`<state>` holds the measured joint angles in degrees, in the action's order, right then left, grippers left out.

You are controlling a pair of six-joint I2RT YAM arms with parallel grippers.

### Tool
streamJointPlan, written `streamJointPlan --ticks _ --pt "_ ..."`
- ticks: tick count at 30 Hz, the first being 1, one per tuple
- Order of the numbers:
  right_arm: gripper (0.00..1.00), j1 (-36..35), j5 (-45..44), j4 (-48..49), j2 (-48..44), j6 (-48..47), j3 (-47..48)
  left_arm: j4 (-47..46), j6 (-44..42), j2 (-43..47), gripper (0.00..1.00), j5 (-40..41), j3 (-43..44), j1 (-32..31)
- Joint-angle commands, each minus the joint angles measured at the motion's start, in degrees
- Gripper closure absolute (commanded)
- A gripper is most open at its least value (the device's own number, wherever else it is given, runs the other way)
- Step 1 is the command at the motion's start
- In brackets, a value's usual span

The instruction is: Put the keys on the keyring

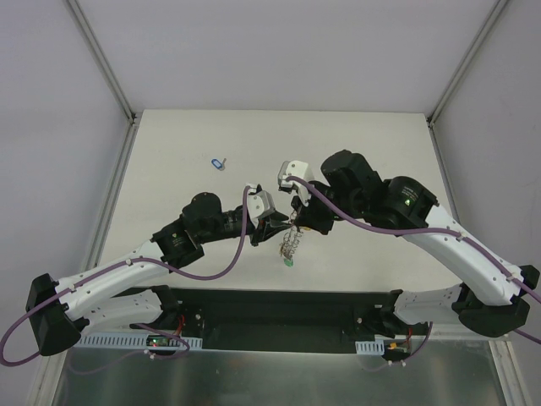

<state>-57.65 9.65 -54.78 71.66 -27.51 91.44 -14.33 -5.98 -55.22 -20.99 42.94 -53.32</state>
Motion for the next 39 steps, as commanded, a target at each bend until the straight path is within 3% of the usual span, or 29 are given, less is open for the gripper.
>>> streamJointPlan --ticks 1,16,23,26,39 --pt "0.99 -0.45 2.21 0.21 -0.64 0.17 2.96 -3.43 0.0 0.91 0.77 -2.65 1.89 -0.56" --pt "0.99 -0.27 3.71 -0.85 -0.38 -1.67 2.34 -5.27 -0.35 0.56 0.79 -12.05 2.32 -0.56" --pt "0.99 -0.36 4.32 -0.85 -0.55 -1.23 2.69 -5.27 0.18 -0.5 0.86 -12.05 2.59 -0.56" --pt "0.99 -0.36 3.89 -1.03 -0.47 -1.23 2.43 -5.27 0.0 -0.76 1.0 -11.96 2.68 -0.56" --pt "0.99 4.21 0.02 -1.38 -5.83 -3.6 -2.75 -3.25 -2.11 6.08 1.0 -4.94 -0.31 -0.56"
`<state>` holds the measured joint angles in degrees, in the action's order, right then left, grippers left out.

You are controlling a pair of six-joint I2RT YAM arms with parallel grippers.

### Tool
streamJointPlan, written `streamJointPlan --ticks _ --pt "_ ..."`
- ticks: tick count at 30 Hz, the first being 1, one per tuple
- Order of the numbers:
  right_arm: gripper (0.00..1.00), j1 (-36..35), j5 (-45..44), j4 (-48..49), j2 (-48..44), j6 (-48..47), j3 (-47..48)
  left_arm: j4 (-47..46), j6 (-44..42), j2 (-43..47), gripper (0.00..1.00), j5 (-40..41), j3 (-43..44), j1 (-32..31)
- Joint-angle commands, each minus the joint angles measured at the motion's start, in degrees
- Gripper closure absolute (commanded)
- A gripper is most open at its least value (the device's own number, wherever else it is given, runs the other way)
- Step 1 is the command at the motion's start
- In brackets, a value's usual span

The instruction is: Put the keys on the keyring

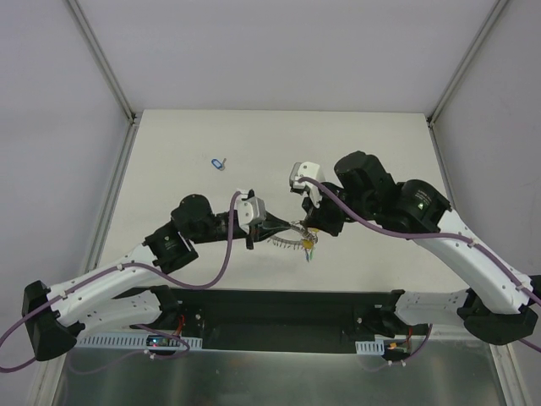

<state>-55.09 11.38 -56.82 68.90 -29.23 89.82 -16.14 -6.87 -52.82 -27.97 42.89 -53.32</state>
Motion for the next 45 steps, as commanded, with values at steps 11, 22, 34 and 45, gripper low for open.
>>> streamJointPlan --ticks 11,22,34,45 --pt "0.99 3.15 -0.39 0.83 -3.87 -2.93 -2.98 -1.26 -0.69 7.29 1.0 5.55 -1.67 -0.56" --pt "0.99 3.23 3.48 3.12 -3.52 -2.67 -2.11 -3.46 1.86 7.11 0.92 5.56 -3.78 -0.56" --pt "0.99 3.15 3.04 2.85 -1.93 -1.97 -0.61 -1.88 4.59 0.17 0.52 1.51 0.69 -0.47" --pt "0.99 2.53 1.72 3.12 -0.26 -0.04 0.88 -1.88 4.41 -1.76 0.47 0.98 2.98 -1.08"
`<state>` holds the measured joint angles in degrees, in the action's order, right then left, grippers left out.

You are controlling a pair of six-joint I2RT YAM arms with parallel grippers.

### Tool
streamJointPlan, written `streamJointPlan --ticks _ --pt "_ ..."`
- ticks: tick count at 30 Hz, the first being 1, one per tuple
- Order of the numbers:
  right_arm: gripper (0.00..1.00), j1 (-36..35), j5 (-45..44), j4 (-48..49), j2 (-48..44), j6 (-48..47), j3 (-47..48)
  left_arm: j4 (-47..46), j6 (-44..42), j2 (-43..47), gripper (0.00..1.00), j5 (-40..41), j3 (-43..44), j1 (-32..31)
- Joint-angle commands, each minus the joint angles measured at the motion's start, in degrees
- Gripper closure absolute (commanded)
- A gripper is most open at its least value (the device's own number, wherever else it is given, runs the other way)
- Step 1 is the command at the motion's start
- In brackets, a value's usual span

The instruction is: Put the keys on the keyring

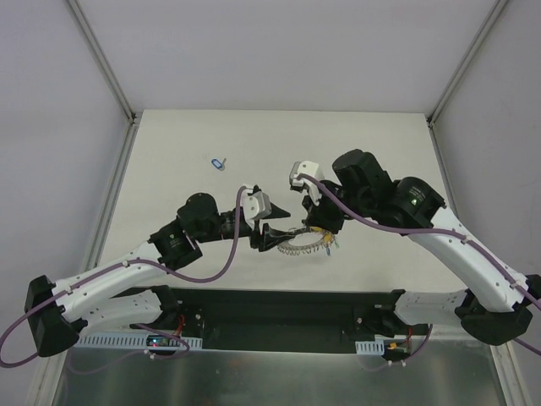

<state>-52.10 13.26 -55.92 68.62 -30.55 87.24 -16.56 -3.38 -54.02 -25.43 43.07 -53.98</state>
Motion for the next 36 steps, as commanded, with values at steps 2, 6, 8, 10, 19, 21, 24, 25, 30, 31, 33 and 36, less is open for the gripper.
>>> streamJointPlan --ticks 2,6,8,10,19,21,24,25,30,31,33,36 --pt "0.99 -0.73 -0.34 2.31 0.28 1.63 3.72 -1.46 1.09 -1.52 0.47 -1.46 3.42 -0.43" --pt "0.99 -1.34 -1.56 2.22 0.72 2.07 4.16 -0.76 1.27 -3.28 0.49 -0.06 4.65 -0.87" --pt "0.98 -1.6 -2.09 2.13 0.9 2.24 4.51 0.72 1.27 -4.33 0.5 1.34 5.53 -1.22" --pt "0.99 -1.78 -2.97 2.04 1.16 2.77 4.86 1.7 1.18 -5.04 0.51 2.22 6.41 -1.57" --pt "0.99 -2.75 -4.03 2.22 1.43 3.56 5.75 4.16 0.3 -5.75 0.67 5.13 6.85 -2.36" --pt "0.99 -3.01 -4.03 2.04 1.43 3.65 6.1 4.25 0.39 -5.83 0.74 5.57 6.77 -2.28" --pt "0.99 -3.36 -3.94 1.61 1.43 3.65 6.36 4.25 0.39 -5.92 0.85 6.36 6.94 -2.36" --pt "0.99 -3.45 -3.77 1.52 1.52 3.65 6.45 4.25 0.65 -5.83 0.87 6.97 6.94 -2.36" --pt "0.99 -3.71 -3.76 0.99 1.69 3.56 6.54 4.25 0.83 -5.83 0.85 7.68 7.38 -2.36" --pt "0.99 -3.89 -3.76 0.99 1.69 3.65 6.45 4.25 0.83 -5.66 0.82 7.76 7.29 -2.36" --pt "0.99 -3.98 -3.85 0.99 1.69 3.65 6.45 4.25 0.92 -5.57 0.78 8.46 7.29 -2.36" --pt "0.99 -4.15 -3.94 0.99 1.78 3.83 6.63 4.25 1.0 -4.7 0.77 9.78 7.2 -2.36"
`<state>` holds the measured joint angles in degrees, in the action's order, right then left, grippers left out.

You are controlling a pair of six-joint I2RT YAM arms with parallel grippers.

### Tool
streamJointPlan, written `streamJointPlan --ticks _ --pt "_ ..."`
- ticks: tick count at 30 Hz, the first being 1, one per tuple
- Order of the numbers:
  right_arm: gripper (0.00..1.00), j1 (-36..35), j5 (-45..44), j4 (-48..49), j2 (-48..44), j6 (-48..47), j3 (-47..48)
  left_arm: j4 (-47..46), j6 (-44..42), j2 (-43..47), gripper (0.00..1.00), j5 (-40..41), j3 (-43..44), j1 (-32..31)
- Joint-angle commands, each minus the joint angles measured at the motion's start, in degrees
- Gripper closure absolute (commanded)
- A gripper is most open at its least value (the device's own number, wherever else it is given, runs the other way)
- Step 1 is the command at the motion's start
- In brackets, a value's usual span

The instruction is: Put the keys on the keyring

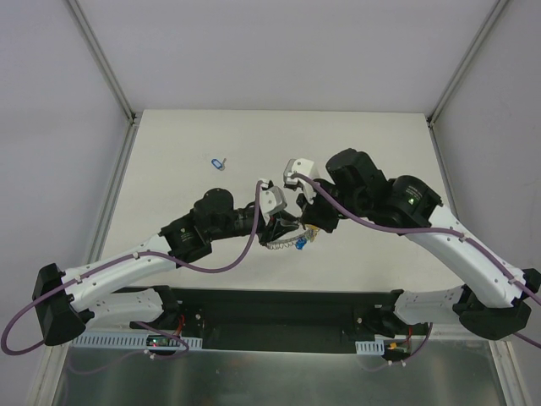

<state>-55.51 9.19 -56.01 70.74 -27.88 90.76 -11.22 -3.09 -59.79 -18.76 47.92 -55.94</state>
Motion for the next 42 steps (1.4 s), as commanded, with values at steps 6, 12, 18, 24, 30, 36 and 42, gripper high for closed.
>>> streamJointPlan --ticks 6,12,18,24,30,36,42 --pt "0.99 -1.09 -0.14 0.9 0.1 1.69 3.28 -1.34 0.72 1.6 0.65 1.98 2.27 -0.4" --pt "0.99 -1.62 -0.4 0.99 0.71 2.04 4.16 -1.96 0.28 1.17 0.62 0.4 2.0 -0.39" --pt "0.99 -2.06 -0.23 0.55 1.51 2.13 4.6 -2.57 0.02 1.34 0.64 0.39 1.65 -0.4" --pt "0.99 -2.15 -1.1 -0.15 1.51 1.78 4.34 -3.1 -1.21 2.04 0.9 0.31 0.86 -0.4" --pt "0.99 -2.06 -3.56 -2.0 0.89 -0.15 3.72 -3.19 -2.35 3.27 1.0 -0.83 -0.37 -0.4" --pt "0.99 0.22 -4.53 -3.4 -0.95 -2.53 2.05 -3.37 -4.37 6.26 1.0 -2.15 -2.3 -0.39" --pt "0.99 2.07 -4.27 -3.93 -2.8 -4.81 0.04 -3.54 -5.61 9.43 1.0 -3.03 -4.33 -0.31"
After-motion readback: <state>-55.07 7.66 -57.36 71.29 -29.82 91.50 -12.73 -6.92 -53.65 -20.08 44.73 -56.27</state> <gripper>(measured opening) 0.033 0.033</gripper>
